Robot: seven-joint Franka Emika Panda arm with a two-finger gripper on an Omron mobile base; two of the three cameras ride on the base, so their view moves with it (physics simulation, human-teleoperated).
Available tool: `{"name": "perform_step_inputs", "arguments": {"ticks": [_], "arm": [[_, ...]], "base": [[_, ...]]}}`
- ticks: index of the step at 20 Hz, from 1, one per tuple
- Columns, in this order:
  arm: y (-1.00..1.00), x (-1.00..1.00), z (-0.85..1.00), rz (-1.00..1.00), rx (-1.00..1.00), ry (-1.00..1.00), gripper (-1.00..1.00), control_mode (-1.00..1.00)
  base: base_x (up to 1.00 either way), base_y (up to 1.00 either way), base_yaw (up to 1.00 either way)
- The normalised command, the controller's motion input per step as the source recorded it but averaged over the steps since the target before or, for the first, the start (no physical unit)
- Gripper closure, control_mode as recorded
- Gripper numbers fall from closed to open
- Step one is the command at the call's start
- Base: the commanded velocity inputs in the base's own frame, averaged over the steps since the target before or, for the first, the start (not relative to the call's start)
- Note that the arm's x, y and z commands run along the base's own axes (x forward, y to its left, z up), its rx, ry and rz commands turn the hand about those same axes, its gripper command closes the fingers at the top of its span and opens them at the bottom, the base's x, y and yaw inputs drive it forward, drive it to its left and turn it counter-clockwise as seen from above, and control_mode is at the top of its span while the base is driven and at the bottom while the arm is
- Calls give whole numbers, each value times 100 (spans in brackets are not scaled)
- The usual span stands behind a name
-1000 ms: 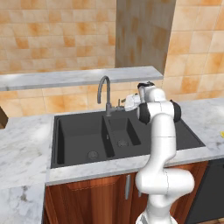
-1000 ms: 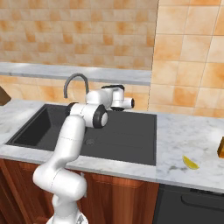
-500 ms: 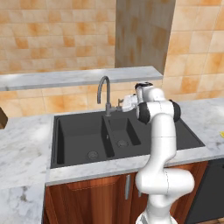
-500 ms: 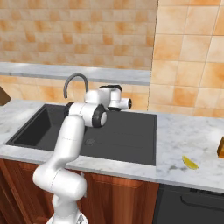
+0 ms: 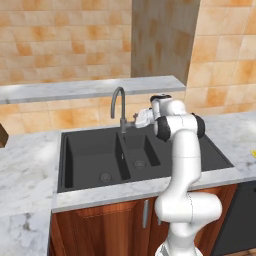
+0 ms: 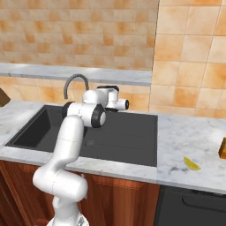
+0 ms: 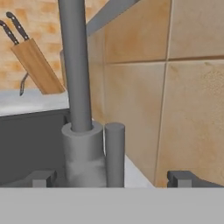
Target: Turn on the sink faucet. Then move the lemon wedge from the counter to the sink. Turn off the sink. Move the vegetable from the sink to the pot next to the stove. Finally move the pot to the rear left burner.
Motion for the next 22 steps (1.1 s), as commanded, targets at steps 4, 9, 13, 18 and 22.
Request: {"name": "perform_step_inputs", "arguments": {"ticks": [4,9,13,18,22], "arm": [[24,20,-4,0,0,9,100,-100],[12,0,-2,-2,-1,1,100,-100],[3,0,-5,-18,0,0,100,-100],[-3,1,-16,-31,0,1,100,-100],[-9,2,-22,-24,0,8,100,-100]], "base": [[0,0,0],[0,0,0],[0,0,0],[0,0,0],[0,0,0]]}}
